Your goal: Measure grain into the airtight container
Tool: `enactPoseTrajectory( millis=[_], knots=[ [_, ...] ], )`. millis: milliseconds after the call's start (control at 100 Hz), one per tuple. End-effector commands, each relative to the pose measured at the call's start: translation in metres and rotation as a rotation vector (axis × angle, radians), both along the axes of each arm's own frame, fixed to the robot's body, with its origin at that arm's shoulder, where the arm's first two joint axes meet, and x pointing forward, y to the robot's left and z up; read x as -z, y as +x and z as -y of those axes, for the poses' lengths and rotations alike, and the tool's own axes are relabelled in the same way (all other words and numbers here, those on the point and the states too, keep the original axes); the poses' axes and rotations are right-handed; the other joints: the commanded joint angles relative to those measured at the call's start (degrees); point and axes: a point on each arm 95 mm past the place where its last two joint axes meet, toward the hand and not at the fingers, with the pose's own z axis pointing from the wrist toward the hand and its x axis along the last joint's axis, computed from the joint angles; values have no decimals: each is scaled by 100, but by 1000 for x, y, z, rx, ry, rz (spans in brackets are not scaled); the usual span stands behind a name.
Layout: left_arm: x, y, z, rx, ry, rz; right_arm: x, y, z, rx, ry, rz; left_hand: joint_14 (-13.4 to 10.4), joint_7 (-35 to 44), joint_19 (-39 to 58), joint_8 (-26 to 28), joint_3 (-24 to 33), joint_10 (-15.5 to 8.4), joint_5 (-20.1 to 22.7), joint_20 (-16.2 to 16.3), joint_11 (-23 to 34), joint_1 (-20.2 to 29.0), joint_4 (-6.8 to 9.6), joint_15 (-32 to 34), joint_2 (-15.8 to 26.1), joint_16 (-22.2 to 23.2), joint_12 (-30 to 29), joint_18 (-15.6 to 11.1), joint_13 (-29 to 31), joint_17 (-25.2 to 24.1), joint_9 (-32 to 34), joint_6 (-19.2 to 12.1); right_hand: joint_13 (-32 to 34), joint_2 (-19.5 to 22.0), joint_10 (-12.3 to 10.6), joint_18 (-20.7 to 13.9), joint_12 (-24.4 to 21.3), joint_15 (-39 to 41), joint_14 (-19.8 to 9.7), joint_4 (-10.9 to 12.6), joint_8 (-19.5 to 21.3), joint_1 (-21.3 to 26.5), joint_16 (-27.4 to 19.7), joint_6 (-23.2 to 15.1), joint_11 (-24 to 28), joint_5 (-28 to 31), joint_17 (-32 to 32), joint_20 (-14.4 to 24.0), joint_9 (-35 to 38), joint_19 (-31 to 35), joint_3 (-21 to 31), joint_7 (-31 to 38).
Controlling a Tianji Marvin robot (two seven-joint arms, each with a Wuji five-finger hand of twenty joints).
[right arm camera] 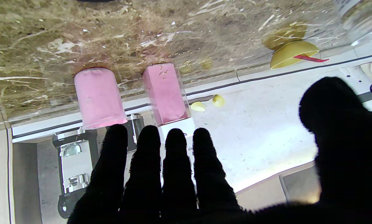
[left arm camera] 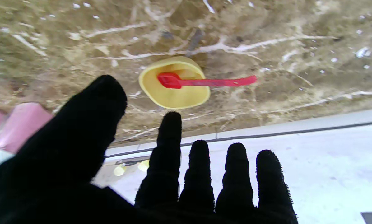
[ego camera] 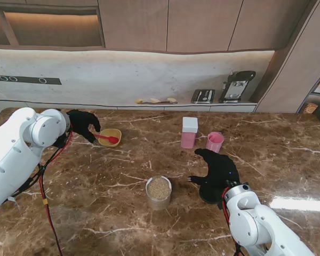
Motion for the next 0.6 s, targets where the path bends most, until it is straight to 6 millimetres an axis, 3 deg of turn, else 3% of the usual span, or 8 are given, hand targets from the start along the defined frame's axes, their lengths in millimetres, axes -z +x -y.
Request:
enactPoseTrajectory(
  millis=[0,60,200,320,590],
  knots=[
    [1,5,-3,-20,10,4,6,-2,1,6,3,-24,89,180,274,138,236,-98,216,167,160,114,-139,171,-146,103,127,168,55,-93,130,-406,184,28,-10,-20,-108,9,7,190,-33,-149,-82,-94,-91,152,-5,-144,21,126,-4,21],
    [4,8,-4,-24,29,5,6,-2,1,9,5,-26,66,314,281,197,300,-125,419,173,158,202,-155,162,-106,114,140,152,-16,-103,104,-746,193,37,-10,2,-103,19,42,189,-37,-145,-73,-99,-88,156,-10,-148,23,136,-10,26],
    [13,14,-2,-37,49,21,6,-2,2,16,10,-25,-19,324,187,200,389,-205,589,169,141,338,-199,84,-13,102,148,89,-283,-108,-85,-1094,125,35,22,29,-95,33,86,188,-45,-123,-44,-72,-99,149,-49,-151,-64,153,-21,34],
    [22,19,0,-45,55,47,5,-2,2,19,16,-22,-67,53,102,74,401,-250,513,232,142,448,-204,73,81,113,135,90,-346,-115,-173,-1166,119,41,23,44,-78,53,98,190,-44,-119,-20,-76,-78,162,-48,-148,-66,171,-25,52],
    [42,31,9,-53,31,109,5,-2,3,22,19,-22,-81,114,87,106,746,-281,518,453,239,378,-220,130,-244,160,103,127,-319,-111,-136,-1156,106,31,33,58,-64,65,105,192,-51,-105,5,-70,-64,151,-50,-147,-75,186,-33,66]
  ],
)
